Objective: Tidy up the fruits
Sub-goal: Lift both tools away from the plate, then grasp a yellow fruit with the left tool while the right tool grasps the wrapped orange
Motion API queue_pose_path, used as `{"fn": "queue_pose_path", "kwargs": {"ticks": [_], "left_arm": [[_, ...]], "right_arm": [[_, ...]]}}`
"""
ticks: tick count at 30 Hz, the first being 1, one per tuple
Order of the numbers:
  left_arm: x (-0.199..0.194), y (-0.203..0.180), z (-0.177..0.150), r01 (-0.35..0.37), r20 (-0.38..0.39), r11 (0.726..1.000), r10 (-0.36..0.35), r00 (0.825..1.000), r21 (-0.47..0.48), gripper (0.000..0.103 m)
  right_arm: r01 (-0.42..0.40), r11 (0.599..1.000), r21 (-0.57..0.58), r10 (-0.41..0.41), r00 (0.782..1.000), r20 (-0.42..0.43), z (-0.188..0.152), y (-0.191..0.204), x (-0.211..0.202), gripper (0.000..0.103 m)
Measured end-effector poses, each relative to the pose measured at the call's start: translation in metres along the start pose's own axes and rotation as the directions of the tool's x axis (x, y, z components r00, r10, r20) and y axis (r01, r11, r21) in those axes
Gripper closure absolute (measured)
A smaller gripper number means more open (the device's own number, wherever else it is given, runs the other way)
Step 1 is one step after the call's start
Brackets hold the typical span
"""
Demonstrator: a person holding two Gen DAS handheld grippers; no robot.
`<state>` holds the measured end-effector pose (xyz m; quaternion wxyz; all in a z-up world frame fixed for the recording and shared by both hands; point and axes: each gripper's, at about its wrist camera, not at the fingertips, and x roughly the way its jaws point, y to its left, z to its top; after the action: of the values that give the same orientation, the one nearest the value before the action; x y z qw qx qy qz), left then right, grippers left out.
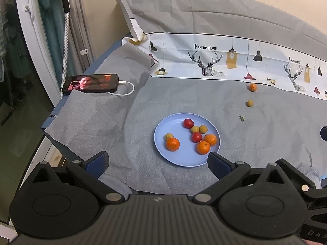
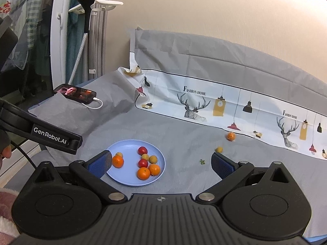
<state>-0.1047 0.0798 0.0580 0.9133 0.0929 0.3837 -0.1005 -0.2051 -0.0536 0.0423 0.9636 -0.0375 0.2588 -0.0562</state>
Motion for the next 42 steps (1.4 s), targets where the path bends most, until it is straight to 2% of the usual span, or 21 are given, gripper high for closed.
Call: {"fn": "queue_pose_path", "kwargs": {"ticks": [18,28,36,42], "left_arm": [[0.001,0.001,0.0,0.005,-0.002,1.0,-0.005,1.0,-0.004,0.0],[0.016,-0.006,0.002,0.006,-0.048,1.0,-0.006,0.999,0.014,0.0],[0.046,-0.025,0.009,0.015,-0.131,0.998,-0.007,0.991,0.06,0.0],[0.078,-0.057,0.025,0.033,-0.171,0.993,-0.013,0.985,0.11,0.0]], "right_arm": [[-0.008,1.0,-0.016,0.008,1.0,-0.009,0.0,0.001,-0.001,0.001],[-0.019,1.0,0.018,0.02,0.999,-0.044,-0.003,-0.008,0.012,0.001],[-0.01,0.995,0.101,0.02,0.995,-0.093,-0.015,-0.03,0.033,0.001],[0.063,0.973,0.221,-0.031,0.989,-0.144,-0.029,-0.067,0.054,0.001]]}}
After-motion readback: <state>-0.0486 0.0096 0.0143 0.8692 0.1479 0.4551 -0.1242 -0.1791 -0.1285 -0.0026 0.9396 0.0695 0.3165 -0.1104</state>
